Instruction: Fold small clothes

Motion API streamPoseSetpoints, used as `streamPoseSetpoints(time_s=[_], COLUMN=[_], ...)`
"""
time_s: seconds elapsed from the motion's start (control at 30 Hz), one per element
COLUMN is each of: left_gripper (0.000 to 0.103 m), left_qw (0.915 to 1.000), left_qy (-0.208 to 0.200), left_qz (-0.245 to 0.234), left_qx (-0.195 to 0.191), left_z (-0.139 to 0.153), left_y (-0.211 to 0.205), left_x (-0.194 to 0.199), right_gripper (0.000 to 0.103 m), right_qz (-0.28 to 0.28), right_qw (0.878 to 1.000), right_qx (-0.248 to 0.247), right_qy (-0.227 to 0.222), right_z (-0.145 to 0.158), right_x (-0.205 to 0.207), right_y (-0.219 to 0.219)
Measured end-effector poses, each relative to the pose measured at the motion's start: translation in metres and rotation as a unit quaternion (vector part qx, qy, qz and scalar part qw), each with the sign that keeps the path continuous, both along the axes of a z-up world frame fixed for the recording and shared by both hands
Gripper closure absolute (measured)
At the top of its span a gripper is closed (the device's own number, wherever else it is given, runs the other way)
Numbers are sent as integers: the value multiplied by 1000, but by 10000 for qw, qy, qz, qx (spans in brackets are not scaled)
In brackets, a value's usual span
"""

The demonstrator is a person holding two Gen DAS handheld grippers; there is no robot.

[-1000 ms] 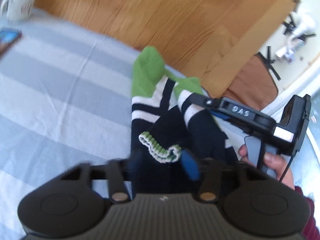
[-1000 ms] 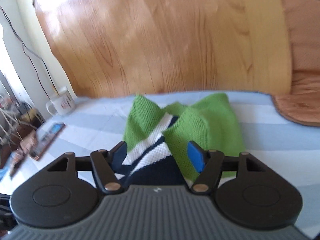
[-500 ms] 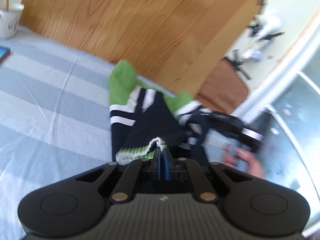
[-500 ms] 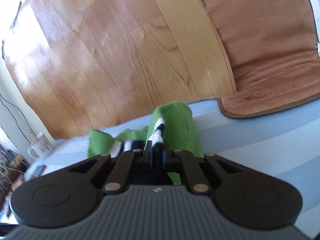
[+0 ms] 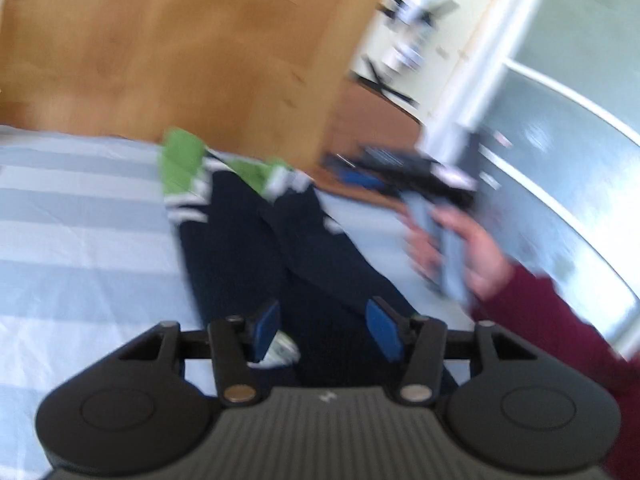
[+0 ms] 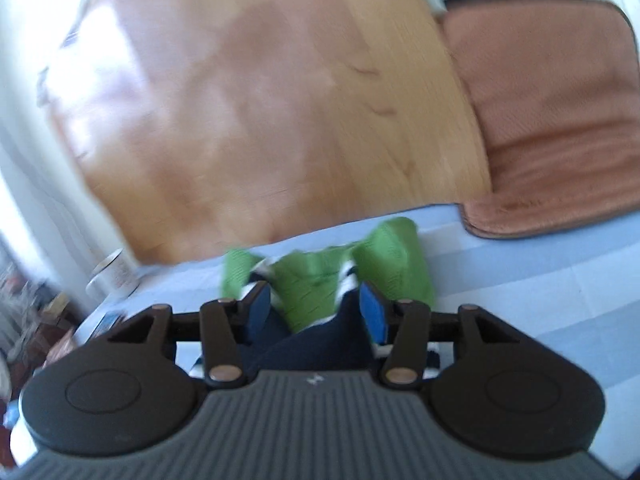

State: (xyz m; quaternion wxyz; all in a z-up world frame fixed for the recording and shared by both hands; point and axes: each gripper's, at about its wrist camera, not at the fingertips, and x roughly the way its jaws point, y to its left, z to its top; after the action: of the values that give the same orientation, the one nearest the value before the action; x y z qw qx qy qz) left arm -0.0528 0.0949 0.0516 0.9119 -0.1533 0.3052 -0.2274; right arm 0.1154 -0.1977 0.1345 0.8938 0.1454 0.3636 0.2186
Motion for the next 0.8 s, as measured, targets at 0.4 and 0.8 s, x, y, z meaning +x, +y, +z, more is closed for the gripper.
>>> streamPoseSetpoints(time_s=[0.4,0.8], left_gripper=[61,36], left_qw=[9954,9883], left_qy=[949,-65], left_qz=[75,-645], left_qx=[92,1383], left_z=[-64,-33], left_y=[-16,-57], left_x=[66,20], right_gripper=[64,54], right_qz=[265,1505], right_qw=[9925,9845], right_qx=[179,-771], right_qy=[1180,455], right_z=[-74,-3], right_x=[34,-79], right_y=[36,-11])
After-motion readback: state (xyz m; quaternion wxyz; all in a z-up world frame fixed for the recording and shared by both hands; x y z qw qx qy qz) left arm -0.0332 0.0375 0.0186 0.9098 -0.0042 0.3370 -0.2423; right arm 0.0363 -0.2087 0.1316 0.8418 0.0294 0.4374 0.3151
